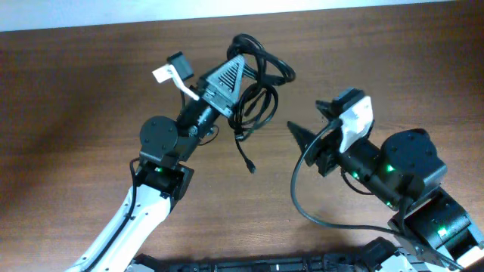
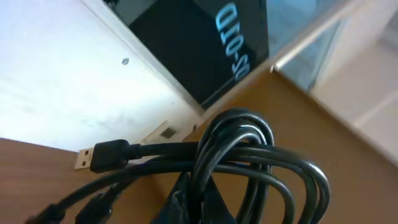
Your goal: Untangle cables
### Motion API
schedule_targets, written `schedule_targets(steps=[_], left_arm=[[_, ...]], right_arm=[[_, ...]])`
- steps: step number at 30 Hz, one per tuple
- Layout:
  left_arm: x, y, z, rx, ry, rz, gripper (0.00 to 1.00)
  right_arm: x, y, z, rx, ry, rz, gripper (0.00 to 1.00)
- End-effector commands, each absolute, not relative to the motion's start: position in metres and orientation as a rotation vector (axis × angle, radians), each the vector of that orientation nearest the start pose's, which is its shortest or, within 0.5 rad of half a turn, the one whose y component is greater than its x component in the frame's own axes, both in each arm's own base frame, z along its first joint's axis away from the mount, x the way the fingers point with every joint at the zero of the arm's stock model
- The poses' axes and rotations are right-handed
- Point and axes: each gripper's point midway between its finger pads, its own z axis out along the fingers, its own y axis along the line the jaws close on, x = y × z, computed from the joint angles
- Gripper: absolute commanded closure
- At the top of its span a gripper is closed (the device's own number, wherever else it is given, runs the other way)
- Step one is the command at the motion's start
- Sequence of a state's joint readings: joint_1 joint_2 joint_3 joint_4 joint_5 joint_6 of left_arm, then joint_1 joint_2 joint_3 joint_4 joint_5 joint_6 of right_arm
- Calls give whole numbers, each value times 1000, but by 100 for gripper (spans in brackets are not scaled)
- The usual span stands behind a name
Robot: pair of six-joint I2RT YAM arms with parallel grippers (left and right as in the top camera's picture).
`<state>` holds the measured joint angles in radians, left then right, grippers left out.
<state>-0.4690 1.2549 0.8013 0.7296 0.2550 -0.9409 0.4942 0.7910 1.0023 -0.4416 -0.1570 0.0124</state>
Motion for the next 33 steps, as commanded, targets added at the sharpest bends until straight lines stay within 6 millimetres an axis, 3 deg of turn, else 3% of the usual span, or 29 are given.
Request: schedule_targets(steps=[1,3,6,9,10,11,12,13,19,21,24,29,33], left_arm=[[334,-244,373,212,1432,-1215,100],[327,-253,364,351,1433,-1149,100],[308,-272,369,458,1388,-1171,100],[297,-280,376,492,1349,-1199,100],[297,-280,376,493,1349,-1199,100],[297,-280,376,494,1349,-1200,100],[296,-281,376,501,1347,-1202,100],[296,-281,375,500,1351,-1202,100],[317,-267,375,354,1378,-1129,100],[346,-245,359,42,1489,-1124,100],[362,-228,339,-256,1572,-1175,100],[365,-224,337,-482,1568,-1338,100],[366,-222,337,-529,1562,-1379,100]], right_arm=[[238,178,364,-828,1584,398,34],[239,179,369,-822,1563,397,27],[242,180,370,-817,1560,393,26],[257,166,362,-747,1621,296,35],[259,164,362,-734,1624,281,45],[259,164,362,-734,1626,281,63],[259,164,362,-734,1626,281,93],[259,164,362,-734,1625,281,96],[259,163,363,-705,1637,305,96],[258,160,366,-687,1629,295,96],[252,144,379,-595,1614,273,96],[235,133,393,-549,1576,293,96],[232,130,376,-536,1656,297,96]])
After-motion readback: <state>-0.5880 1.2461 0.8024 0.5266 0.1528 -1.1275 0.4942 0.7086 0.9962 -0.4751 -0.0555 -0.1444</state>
